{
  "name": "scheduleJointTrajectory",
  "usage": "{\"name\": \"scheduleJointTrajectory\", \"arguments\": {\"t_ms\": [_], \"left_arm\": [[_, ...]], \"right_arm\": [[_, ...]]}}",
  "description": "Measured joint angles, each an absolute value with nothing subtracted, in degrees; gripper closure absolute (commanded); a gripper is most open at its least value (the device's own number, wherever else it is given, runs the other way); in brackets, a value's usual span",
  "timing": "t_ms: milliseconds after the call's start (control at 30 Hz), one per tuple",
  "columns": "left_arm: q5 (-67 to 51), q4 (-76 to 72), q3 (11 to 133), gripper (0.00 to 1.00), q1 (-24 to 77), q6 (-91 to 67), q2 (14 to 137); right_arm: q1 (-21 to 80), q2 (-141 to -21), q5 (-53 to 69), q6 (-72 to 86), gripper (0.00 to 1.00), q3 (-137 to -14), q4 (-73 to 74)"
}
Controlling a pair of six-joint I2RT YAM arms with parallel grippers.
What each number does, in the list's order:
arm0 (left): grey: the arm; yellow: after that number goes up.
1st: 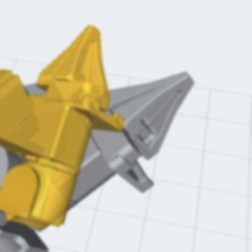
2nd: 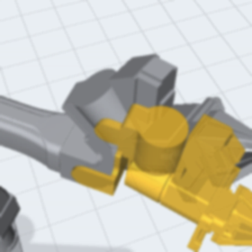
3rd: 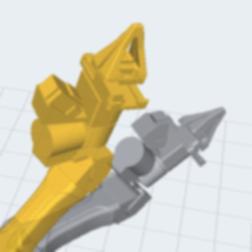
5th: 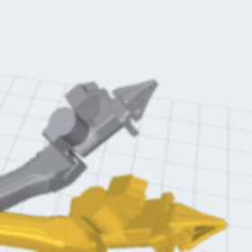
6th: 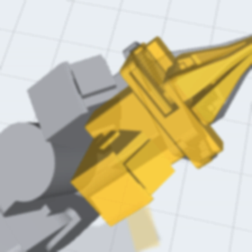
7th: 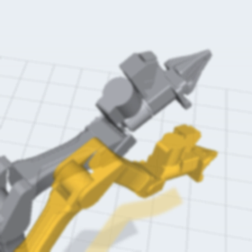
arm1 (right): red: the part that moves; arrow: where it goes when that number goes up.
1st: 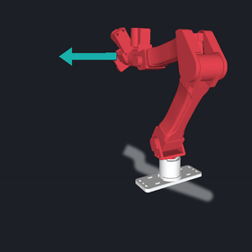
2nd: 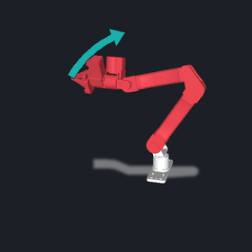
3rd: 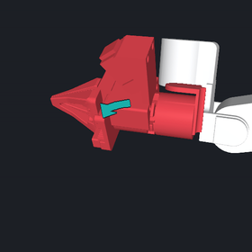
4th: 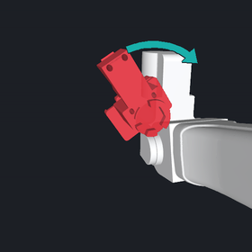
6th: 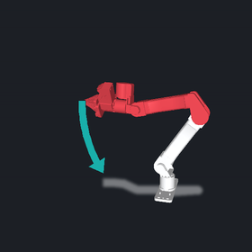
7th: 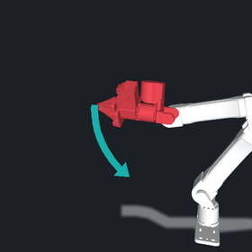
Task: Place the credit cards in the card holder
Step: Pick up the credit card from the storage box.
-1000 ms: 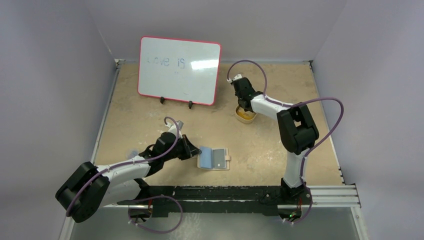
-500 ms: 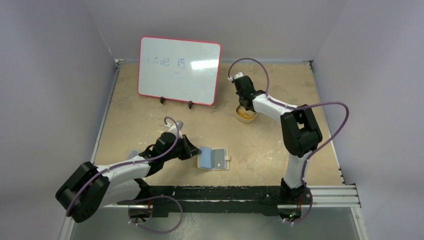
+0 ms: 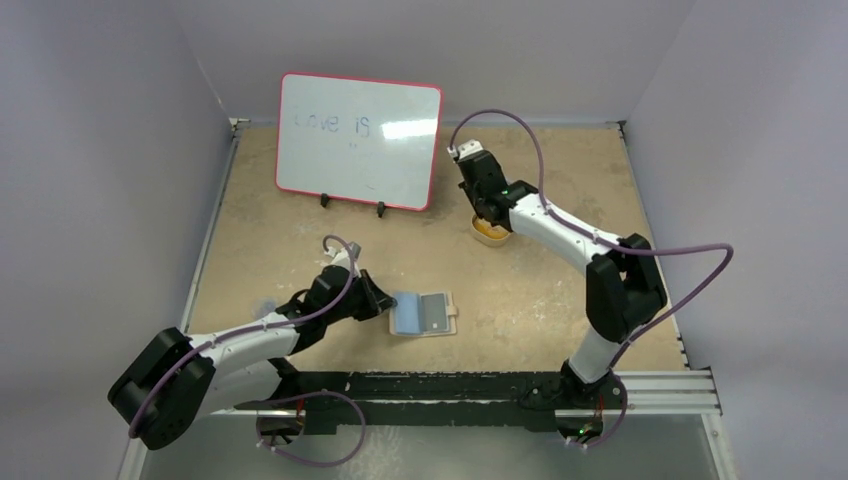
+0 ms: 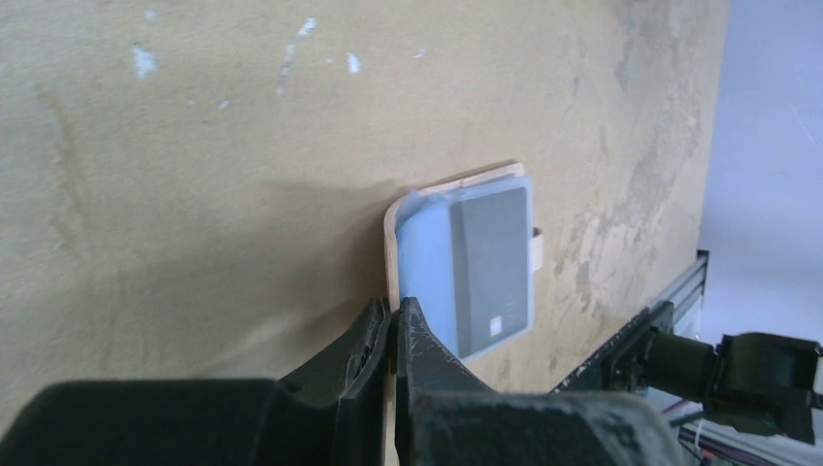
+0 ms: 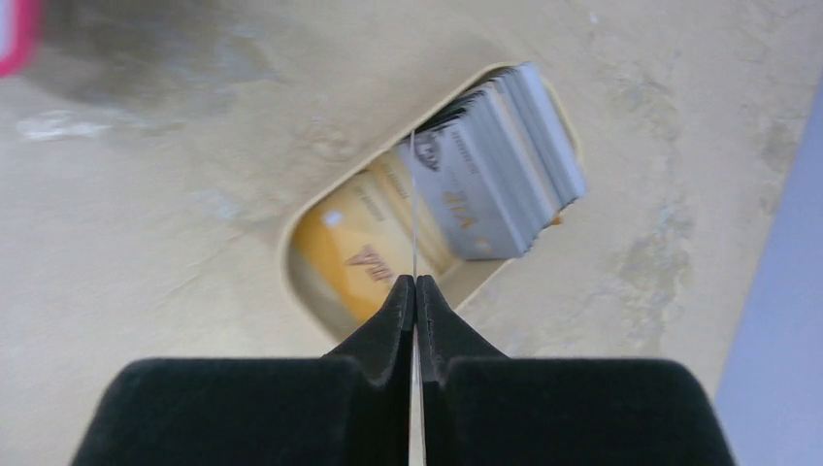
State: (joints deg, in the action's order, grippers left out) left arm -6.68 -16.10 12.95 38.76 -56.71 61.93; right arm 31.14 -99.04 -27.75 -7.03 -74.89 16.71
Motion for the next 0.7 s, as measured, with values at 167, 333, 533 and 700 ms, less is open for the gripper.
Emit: {"name": "scheduleJointTrajectory", "arguments": {"t_ms": [167, 333, 533, 700], "left_arm": [[-3.51, -13.72, 12.95, 1.00, 38.76, -57.60, 61.84], [-2.04, -13.61, 12.95, 0.99, 38.76, -58.00, 62.02], [-0.97, -13.17, 12.95, 0.90, 38.76, -58.04, 62.04], [-0.21, -11.86, 12.95, 0.85, 38.76, -58.02, 62.02]], "right_arm": [[36.25, -94.80, -24.51, 3.79, 1.00, -73.80, 18.24], [39.07, -85.21, -13.32, 14.57, 1.00, -63.48, 12.40], [39.11, -75.68, 0.71, 25.63, 1.00, -48.97, -0.12], [41.01, -73.95, 7.40, 32.99, 1.00, -41.39, -7.46]]}}
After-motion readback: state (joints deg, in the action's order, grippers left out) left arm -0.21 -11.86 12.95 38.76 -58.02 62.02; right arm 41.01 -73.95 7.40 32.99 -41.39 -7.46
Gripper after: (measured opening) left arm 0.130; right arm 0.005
